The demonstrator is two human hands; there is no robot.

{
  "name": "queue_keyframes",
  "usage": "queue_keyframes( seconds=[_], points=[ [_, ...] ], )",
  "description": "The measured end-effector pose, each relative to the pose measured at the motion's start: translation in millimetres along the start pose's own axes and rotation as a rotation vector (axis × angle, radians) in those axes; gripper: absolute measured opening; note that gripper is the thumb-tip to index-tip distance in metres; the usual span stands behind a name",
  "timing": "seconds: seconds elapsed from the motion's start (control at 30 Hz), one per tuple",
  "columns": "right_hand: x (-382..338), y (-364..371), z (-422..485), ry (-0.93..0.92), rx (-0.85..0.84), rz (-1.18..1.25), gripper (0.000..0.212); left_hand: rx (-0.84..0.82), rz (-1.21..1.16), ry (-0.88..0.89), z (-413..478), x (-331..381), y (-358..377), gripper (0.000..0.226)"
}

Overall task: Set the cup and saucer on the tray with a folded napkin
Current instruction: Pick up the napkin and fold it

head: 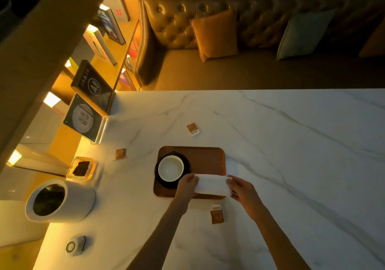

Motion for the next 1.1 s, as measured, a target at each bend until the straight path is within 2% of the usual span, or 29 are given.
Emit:
queue_keyframes(
  seconds=[0.13, 0.37, 0.43, 0.5, 0.53, 0.67, 0.73, 0.97, 1.1],
  points=[
    [27.2, 8.2, 41.2, 0.168, 0.093, -0.001, 0.026, -0.008, -0.027, -0.145, 32.7, -14.0, 9.9, 0.039],
    [56.4, 13.1, 82.2, 0.216, 0.077, -0.111, 0.018, 0.022, -0.099, -0.329, 68.6, -36.9, 15.5, 0.045],
    [61.1, 9.8, 87.6, 0.233, 0.075, -0.088, 0.025, 0.022, -0.090, -0.335, 73.4, -39.9, 16.0, 0.045],
    [65.3, 7.1, 89.8, 0.256, 0.066, -0.086, 0.047, 0.050, -0.071, -0.338, 77.3, -42.7, 15.9, 0.043],
    [66.2, 5.7, 89.5, 0.256, 0.057, -0.089, 0.051, 0.066, -0.062, -0.342, 78.4, -43.7, 16.1, 0.043],
    [68.8, 0.7, 85.5, 0.238, 0.055, -0.110, 0.054, 0.093, 0.035, -0.324, 75.7, -44.8, 18.9, 0.049],
    [70.4, 0.0, 81.6, 0.200, 0.075, -0.194, 0.055, 0.091, 0.081, -0.292, 70.4, -45.7, 19.6, 0.052],
    [73.2, 17.5, 65.9, 0.116, 0.003, -0.264, 0.046, 0.010, 0.119, -0.218, 57.8, -48.1, 25.2, 0.051],
    [72.9, 19.6, 64.4, 0.116, 0.040, -0.279, 0.047, 0.008, 0.100, -0.220, 52.1, -44.3, 23.9, 0.056]
  ],
)
Point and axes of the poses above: each hand's wrist, its own z-axis towards the middle knuckle, its own y-axis out of the palm, x = y × z, the point moved 4 cm from there along z, towards the middle knuckle, and after that the axes turned 7 degrees about z, right-handed, at the moved point
